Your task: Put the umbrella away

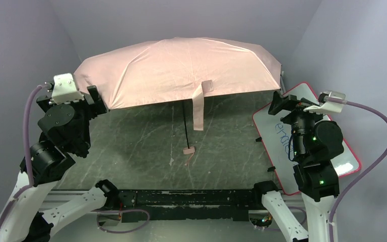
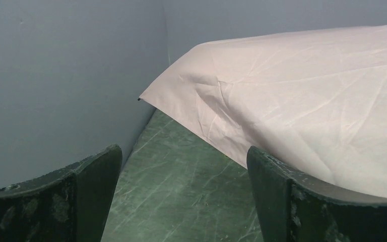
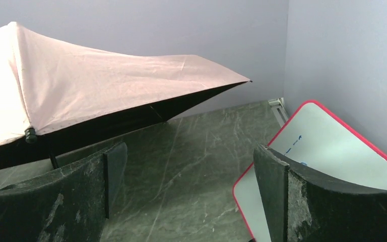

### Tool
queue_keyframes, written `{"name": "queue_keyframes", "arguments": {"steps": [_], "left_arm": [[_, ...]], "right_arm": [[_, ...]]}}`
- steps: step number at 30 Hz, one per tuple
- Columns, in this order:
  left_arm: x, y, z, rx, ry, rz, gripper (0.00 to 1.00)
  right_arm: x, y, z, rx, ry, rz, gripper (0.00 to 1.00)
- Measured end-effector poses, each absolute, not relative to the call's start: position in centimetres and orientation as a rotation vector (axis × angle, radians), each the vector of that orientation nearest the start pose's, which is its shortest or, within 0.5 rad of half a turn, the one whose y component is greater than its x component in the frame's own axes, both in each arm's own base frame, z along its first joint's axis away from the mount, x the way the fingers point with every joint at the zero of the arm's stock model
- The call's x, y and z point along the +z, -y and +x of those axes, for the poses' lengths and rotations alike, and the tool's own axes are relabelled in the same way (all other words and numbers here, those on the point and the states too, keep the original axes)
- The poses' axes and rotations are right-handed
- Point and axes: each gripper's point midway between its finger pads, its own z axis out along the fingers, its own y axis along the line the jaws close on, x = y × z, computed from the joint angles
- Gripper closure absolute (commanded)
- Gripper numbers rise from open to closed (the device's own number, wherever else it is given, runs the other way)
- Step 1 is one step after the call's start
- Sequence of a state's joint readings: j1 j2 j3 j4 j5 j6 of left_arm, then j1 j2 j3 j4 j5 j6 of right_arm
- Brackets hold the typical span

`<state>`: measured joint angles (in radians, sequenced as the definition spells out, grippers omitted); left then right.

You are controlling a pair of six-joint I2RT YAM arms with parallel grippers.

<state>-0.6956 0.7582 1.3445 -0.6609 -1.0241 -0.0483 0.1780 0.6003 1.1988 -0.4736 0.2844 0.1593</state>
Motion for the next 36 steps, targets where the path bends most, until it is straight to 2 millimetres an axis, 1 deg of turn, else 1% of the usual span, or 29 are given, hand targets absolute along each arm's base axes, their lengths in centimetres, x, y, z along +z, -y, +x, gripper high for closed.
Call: {"name": "queue_keyframes", "arguments": {"steps": [5, 9, 16, 18, 20, 24, 28, 30, 33, 36], "left_arm": [[42.4, -0.9, 22.2, 0.266, -1.596, -0.254, 0.03], [41.4, -0.3, 22.7, 0.261, -1.607, -0.241, 0.03], [39.9, 0.8, 23.6, 0.248, -1.635, -0.236, 0.03], [39.6, 0.9, 23.7, 0.246, -1.639, -0.233, 0.03], [39.7, 1.0, 23.7, 0.24, -1.637, -0.233, 0.03], [39.8, 1.1, 23.8, 0.229, -1.633, -0.238, 0.03], [39.6, 1.3, 23.8, 0.214, -1.628, -0.241, 0.03], [39.6, 1.4, 23.9, 0.209, -1.63, -0.236, 0.03], [39.6, 1.5, 23.9, 0.198, -1.63, -0.234, 0.03], [39.6, 1.5, 23.7, 0.183, -1.626, -0.235, 0.03]], "right_arm": [[43.8, 0.6, 21.6, 0.062, -1.426, 0.219, 0.0], [43.8, 1.0, 21.1, 0.051, -1.415, 0.235, 0.0], [42.8, 1.2, 21.1, 0.036, -1.441, 0.24, 0.0], [42.6, 1.2, 21.1, 0.039, -1.448, 0.247, 0.0], [42.0, 1.1, 21.0, 0.054, -1.461, 0.259, 0.01], [39.4, 0.5, 20.7, 0.115, -1.509, 0.294, 0.01], [36.4, -0.7, 20.5, 0.202, -1.575, 0.319, 0.01], [35.1, -1.6, 20.9, 0.253, -1.612, 0.32, 0.01], [32.5, -3.3, 21.9, 0.328, -1.688, 0.297, 0.0], [28.8, -5.8, 23.2, 0.433, -1.797, 0.24, 0.0]]}}
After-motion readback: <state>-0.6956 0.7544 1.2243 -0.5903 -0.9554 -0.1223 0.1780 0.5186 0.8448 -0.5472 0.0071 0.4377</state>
